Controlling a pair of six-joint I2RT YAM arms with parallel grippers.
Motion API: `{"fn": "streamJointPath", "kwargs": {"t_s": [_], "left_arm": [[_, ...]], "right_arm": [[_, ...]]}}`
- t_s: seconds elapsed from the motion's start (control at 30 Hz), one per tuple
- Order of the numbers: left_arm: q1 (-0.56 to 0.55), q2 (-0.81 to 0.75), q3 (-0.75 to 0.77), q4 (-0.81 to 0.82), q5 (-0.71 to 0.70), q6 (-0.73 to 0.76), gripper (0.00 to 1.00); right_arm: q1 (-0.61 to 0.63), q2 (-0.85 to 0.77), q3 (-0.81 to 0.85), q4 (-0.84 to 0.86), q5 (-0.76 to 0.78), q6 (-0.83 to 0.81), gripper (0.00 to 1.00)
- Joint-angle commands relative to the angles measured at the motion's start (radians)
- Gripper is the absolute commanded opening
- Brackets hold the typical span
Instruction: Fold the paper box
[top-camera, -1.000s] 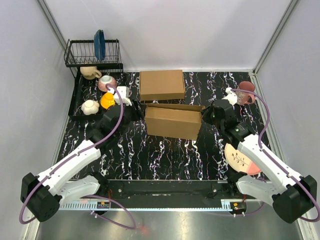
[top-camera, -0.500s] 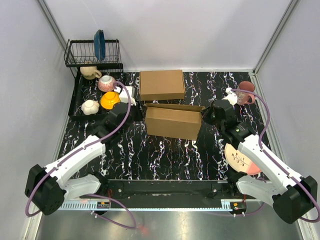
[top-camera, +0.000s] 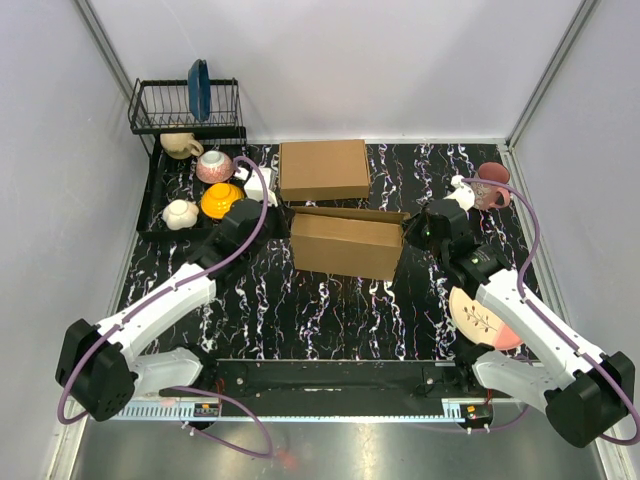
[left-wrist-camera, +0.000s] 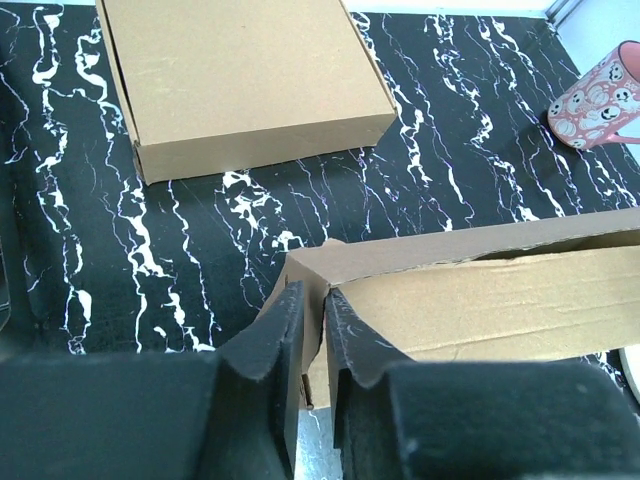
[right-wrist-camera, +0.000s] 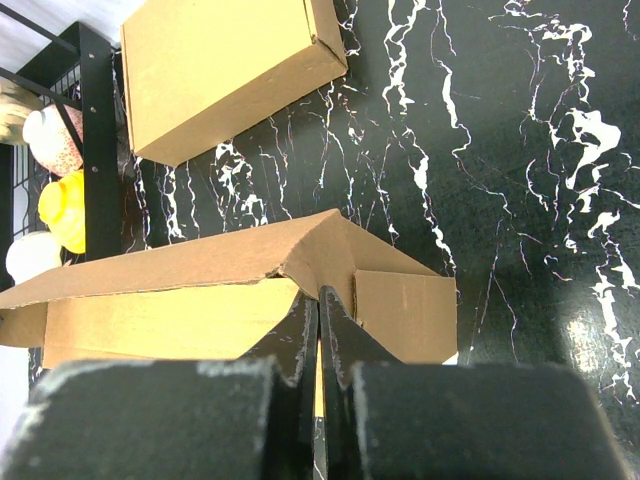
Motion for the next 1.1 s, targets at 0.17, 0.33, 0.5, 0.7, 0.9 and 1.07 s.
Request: {"fn": "streamJointPath", "kwargs": {"t_s": [0.17,0.33,0.5,0.7,0.9,1.07], "left_arm": [[0.005,0.005,0.018,0.075,0.04,0.023,0.0],[0.005,-0.008,-0.037,0.098,0.054,0.012,0.0],[0.005,-0.026,-0.117,0.129,0.051,-0.022,0.0],[-0.003,-0.046,-0.184,0.152,0.026,-0.046,0.0],[-0.039,-0.054,-0.235,0.164,-0.033,-0.051,0.0],[-0.066,-0.055,-0.253,0.164,-0.11,-0.052,0.0]], "right_arm": [[0.021,0.06,-0.08,-0.356,-0.079,-0.039,0.0],[0.021,0.058,-0.096,-0.356,-0.085,-0.028,0.0],[0.021,0.049,-0.117,-0.356,-0.088,-0.019,0.0],[0.021,0.037,-0.142,-0.363,-0.1,-0.007,0.0],[0.019,0.026,-0.146,-0.372,-0.102,0.01,0.03],[0.019,0.012,-0.128,-0.384,-0.108,0.029,0.23]]}}
